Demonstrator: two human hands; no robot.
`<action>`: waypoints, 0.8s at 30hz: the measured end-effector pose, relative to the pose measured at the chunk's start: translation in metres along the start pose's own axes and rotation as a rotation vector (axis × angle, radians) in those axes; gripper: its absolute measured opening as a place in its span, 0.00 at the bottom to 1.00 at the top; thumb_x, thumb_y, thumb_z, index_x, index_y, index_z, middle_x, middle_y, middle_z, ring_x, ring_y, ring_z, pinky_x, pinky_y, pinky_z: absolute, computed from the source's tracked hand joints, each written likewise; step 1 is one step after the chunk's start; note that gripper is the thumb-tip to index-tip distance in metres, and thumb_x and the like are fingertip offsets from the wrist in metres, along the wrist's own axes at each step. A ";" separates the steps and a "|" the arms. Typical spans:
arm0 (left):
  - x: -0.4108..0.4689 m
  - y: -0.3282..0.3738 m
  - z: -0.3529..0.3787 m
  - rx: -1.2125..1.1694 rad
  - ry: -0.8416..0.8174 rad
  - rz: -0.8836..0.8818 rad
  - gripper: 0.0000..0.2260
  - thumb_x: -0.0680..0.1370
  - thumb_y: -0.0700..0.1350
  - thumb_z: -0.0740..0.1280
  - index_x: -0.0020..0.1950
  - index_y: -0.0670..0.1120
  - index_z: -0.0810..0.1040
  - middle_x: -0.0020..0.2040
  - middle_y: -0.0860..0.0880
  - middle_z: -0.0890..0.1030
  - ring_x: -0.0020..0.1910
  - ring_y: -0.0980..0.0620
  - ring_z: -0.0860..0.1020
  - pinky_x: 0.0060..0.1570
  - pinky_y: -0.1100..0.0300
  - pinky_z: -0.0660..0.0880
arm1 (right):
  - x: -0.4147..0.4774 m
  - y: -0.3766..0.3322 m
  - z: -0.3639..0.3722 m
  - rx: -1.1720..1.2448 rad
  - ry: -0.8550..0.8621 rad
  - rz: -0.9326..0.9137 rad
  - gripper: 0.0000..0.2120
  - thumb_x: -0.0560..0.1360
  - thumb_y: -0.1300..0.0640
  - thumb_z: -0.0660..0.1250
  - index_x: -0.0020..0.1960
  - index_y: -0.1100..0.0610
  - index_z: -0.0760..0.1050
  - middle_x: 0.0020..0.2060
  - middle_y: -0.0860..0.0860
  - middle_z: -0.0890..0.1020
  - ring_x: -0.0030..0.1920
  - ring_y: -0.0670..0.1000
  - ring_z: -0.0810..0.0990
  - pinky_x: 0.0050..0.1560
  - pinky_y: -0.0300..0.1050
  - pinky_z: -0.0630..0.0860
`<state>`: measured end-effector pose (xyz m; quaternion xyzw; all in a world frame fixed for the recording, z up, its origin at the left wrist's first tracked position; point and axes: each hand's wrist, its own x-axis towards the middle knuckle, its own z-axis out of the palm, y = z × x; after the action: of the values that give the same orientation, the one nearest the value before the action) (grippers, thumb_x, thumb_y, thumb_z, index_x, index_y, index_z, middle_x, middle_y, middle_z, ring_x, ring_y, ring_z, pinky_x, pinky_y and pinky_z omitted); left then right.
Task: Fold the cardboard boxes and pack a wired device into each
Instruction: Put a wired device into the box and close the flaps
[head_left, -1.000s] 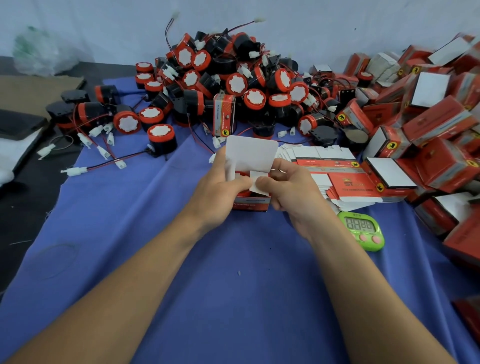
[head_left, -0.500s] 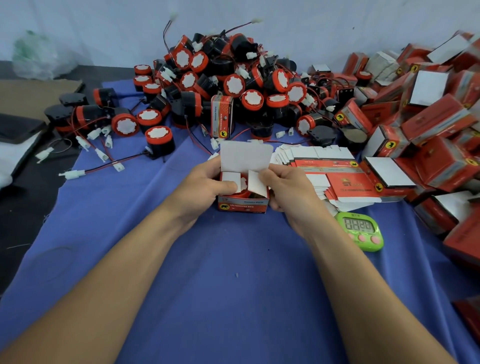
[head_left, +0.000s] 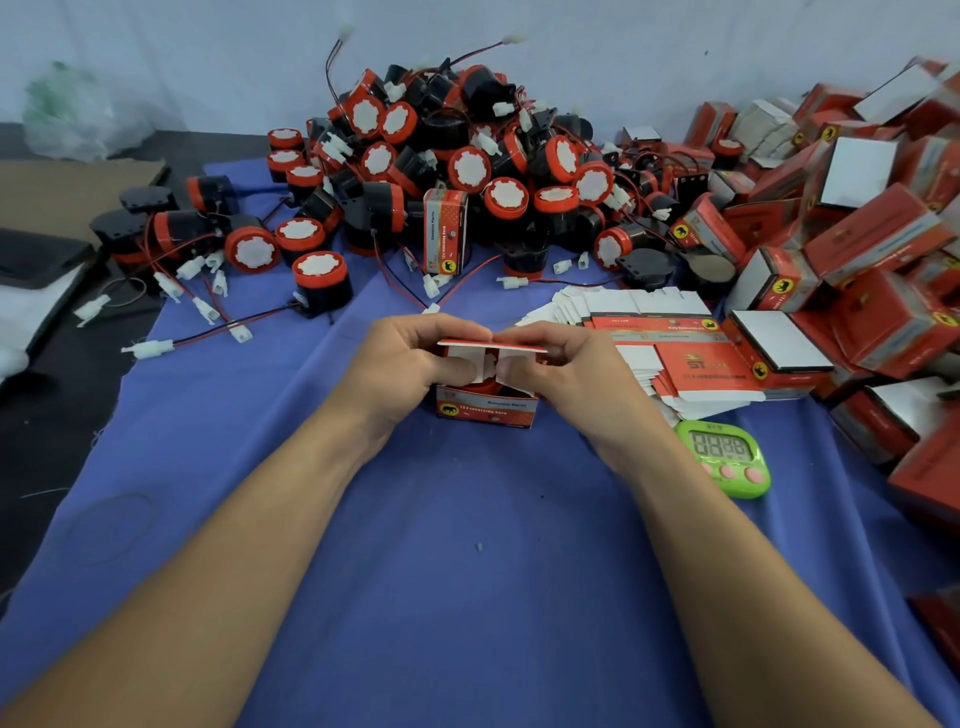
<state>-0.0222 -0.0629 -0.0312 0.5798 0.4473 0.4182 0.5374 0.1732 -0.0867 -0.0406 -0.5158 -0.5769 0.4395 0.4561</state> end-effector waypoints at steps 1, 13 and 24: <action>0.000 0.000 0.000 0.003 -0.003 0.007 0.18 0.73 0.27 0.72 0.48 0.50 0.87 0.44 0.51 0.88 0.45 0.54 0.86 0.44 0.65 0.80 | -0.002 0.000 0.001 -0.021 0.005 -0.008 0.09 0.74 0.57 0.75 0.53 0.50 0.86 0.46 0.49 0.88 0.49 0.50 0.87 0.54 0.52 0.83; 0.000 0.000 -0.006 -0.120 -0.080 -0.068 0.19 0.74 0.27 0.71 0.47 0.52 0.90 0.51 0.48 0.89 0.50 0.51 0.87 0.46 0.64 0.81 | -0.003 -0.012 0.002 0.207 -0.063 0.113 0.16 0.77 0.73 0.68 0.58 0.57 0.85 0.48 0.52 0.88 0.50 0.51 0.87 0.42 0.37 0.80; -0.005 0.004 -0.020 -0.011 -0.207 -0.068 0.18 0.74 0.31 0.64 0.52 0.47 0.90 0.64 0.56 0.84 0.64 0.58 0.80 0.56 0.63 0.80 | -0.014 -0.016 -0.015 0.029 -0.145 0.110 0.26 0.64 0.68 0.60 0.50 0.49 0.89 0.61 0.49 0.82 0.68 0.33 0.72 0.43 0.38 0.75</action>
<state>-0.0430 -0.0632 -0.0259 0.6015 0.4066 0.3398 0.5979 0.1858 -0.1018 -0.0234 -0.5069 -0.5728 0.5081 0.3959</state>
